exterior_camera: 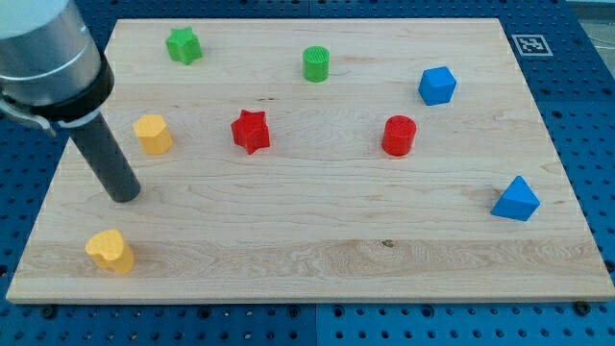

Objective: Push the yellow hexagon to the top of the yellow heart

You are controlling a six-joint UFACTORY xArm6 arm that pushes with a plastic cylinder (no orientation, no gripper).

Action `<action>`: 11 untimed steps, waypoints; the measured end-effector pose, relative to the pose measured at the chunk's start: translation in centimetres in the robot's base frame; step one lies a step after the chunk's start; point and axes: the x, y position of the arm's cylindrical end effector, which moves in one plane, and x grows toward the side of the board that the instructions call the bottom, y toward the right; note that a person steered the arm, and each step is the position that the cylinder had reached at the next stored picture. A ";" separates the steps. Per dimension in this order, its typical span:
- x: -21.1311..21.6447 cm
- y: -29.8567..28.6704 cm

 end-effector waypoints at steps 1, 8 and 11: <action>-1.8 -0.8; -10.7 2.8; -7.9 4.2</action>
